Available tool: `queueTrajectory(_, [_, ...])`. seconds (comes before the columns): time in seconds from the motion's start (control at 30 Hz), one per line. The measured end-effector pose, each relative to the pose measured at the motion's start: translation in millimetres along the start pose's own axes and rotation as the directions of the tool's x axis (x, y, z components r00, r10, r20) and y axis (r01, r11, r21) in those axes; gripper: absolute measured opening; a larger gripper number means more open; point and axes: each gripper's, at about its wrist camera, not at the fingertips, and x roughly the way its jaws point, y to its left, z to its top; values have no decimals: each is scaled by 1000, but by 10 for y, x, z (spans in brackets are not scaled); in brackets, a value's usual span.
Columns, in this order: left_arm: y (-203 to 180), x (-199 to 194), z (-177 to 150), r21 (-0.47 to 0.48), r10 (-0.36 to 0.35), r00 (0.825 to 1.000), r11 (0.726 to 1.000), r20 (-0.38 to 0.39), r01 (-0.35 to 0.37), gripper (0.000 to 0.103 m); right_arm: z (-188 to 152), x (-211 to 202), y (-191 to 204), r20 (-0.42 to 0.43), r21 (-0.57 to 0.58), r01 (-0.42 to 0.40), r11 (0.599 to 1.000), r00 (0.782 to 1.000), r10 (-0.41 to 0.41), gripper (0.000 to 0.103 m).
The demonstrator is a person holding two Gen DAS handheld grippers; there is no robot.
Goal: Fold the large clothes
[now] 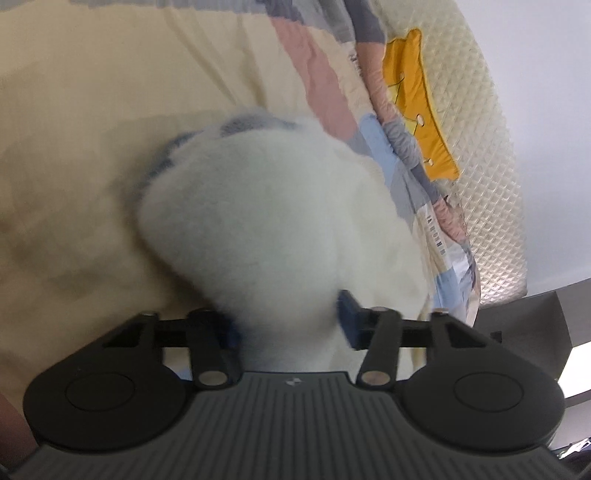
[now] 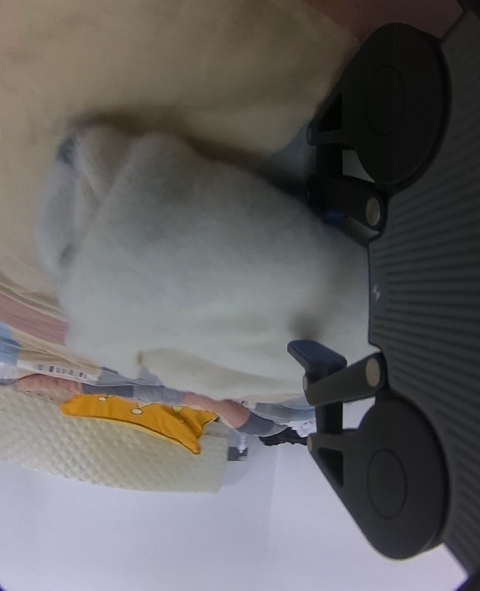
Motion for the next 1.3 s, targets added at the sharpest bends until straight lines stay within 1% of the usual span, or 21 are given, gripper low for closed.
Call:
queueTrajectory(0.03, [-18, -32, -14, 9, -9, 1000, 1000, 13, 9, 44, 2, 1, 8, 6, -13, 12, 1000, 1000, -12, 49])
queueTrajectory(0.07, [-45, -60, -22, 22, -21, 1000, 1000, 23, 20, 41, 5, -20, 14, 10, -30, 26, 999, 1000, -26, 44])
queueTrajectory(0.1, [-68, -86, -28, 30, -34, 999, 999, 30, 33, 39, 7, -34, 27, 17, -49, 26, 998, 1000, -25, 41])
queueTrajectory(0.13, [-89, -137, -35, 41, -51, 998, 998, 40, 50, 38, 6, -49, 56, 26, -67, 18, 998, 1000, -17, 36])
queueTrajectory(0.17, [-106, -197, -43, 49, -70, 996, 997, 49, 68, 36, 8, -75, 92, 36, -88, 7, 996, 999, -4, 33])
queueTrajectory(0.33, [-295, -520, -115, 112, -135, 988, 986, 79, 125, 34, -1, -274, 308, 80, -209, -44, 977, 995, 62, 29])
queueTrajectory(0.53, [-627, -1070, -173, 176, -189, 979, 969, 77, 173, 34, -20, -678, 594, 69, -272, -91, 958, 991, 114, 29])
queueTrajectory(0.6, [-699, -1284, -186, 185, -182, 981, 968, 61, 168, 35, -44, -870, 693, 60, -297, -98, 950, 991, 121, 30])
queueTrajectory(0.7, [-694, -1530, -223, 185, -189, 981, 966, 40, 179, 35, -102, -1131, 859, 43, -371, -101, 923, 991, 125, 31])
queueTrajectory(0.77, [-631, -1661, -282, 185, -187, 982, 966, 21, 180, 36, -146, -1285, 897, 33, -405, -104, 909, 991, 128, 32])
queueTrajectory(0.83, [-521, -1717, -336, 182, -193, 981, 965, -5, 191, 37, -173, -1362, 886, 19, -408, -92, 908, 994, 109, 33])
queueTrajectory(0.9, [-449, -1712, -371, 204, -189, 981, 960, -38, 193, 44, -184, -1385, 830, 16, -396, -76, 915, 996, 89, 34])
queueTrajectory(1.0, [-386, -1660, -406, 229, -209, 976, 949, -61, 217, 55, -219, -1330, 772, 15, -431, -50, 901, 998, 63, 44])
queueTrajectory(1.07, [-401, -1622, -380, 218, -223, 973, 948, -61, 231, 58, -214, -1286, 743, 5, -424, -69, 903, 997, 78, 63])
queueTrajectory(1.13, [-449, -1595, -334, 213, -243, 969, 945, -52, 248, 60, -196, -1270, 775, -3, -411, -105, 906, 994, 113, 70])
queueTrajectory(1.3, [-625, -1382, -124, 224, -267, 963, 937, -34, 268, 62, -69, -1204, 1005, 2, -435, -156, 887, 985, 174, 70])
